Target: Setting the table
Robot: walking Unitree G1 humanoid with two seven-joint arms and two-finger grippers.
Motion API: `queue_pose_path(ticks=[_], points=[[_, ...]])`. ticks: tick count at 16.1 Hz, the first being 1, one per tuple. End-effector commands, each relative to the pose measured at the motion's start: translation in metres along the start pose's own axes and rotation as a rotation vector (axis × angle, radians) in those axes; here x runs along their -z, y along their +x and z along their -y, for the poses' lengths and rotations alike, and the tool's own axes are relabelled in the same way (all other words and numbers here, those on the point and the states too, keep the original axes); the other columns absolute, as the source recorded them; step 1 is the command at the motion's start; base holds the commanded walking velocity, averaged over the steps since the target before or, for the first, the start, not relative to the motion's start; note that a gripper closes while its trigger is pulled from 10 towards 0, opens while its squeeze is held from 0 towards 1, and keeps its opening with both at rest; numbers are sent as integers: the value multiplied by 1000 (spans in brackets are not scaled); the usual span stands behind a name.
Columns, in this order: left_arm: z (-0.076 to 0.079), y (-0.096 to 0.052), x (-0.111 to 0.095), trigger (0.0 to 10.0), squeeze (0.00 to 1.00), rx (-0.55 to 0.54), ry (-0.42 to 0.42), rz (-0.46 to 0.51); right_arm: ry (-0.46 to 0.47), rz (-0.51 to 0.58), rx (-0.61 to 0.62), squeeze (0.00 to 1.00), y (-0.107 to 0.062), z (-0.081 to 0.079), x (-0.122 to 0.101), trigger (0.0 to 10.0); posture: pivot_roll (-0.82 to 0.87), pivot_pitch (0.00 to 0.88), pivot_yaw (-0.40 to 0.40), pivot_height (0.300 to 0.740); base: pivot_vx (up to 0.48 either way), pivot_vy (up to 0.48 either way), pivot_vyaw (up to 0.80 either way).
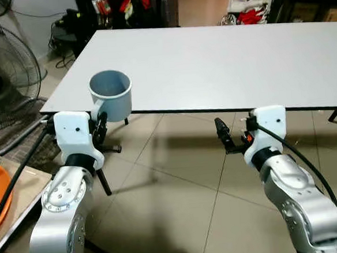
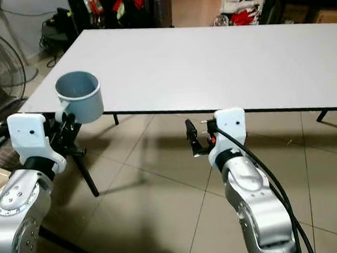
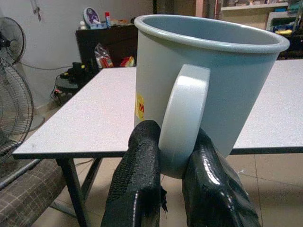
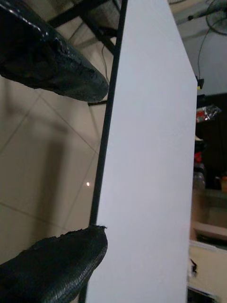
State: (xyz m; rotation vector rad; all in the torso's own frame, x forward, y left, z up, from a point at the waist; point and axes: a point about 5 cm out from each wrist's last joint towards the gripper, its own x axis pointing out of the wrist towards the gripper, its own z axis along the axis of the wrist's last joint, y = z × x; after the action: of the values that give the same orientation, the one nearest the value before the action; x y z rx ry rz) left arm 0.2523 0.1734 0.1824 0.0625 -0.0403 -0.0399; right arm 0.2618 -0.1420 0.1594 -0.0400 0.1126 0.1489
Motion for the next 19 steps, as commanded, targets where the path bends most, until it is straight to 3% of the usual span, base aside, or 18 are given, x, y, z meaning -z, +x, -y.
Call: queue_pose_path(ticks=[1,5,19], points=[[-1,1,-1,10000,0,-7,-2,-2,-18,29,-4,0,3,-1,-6,10000,-109,0,22,740,266,0,0],[-2,0,-2,10000,0,1,14,-8,32,54,-60,0,5,-4,-11,10000,-113,0,27,740,301,0,0],[-9,7,-8,10000,0,-5,33,-5,56,77,-97,0,5,-12,-9,10000,-79,0,43,740,314,0,0]])
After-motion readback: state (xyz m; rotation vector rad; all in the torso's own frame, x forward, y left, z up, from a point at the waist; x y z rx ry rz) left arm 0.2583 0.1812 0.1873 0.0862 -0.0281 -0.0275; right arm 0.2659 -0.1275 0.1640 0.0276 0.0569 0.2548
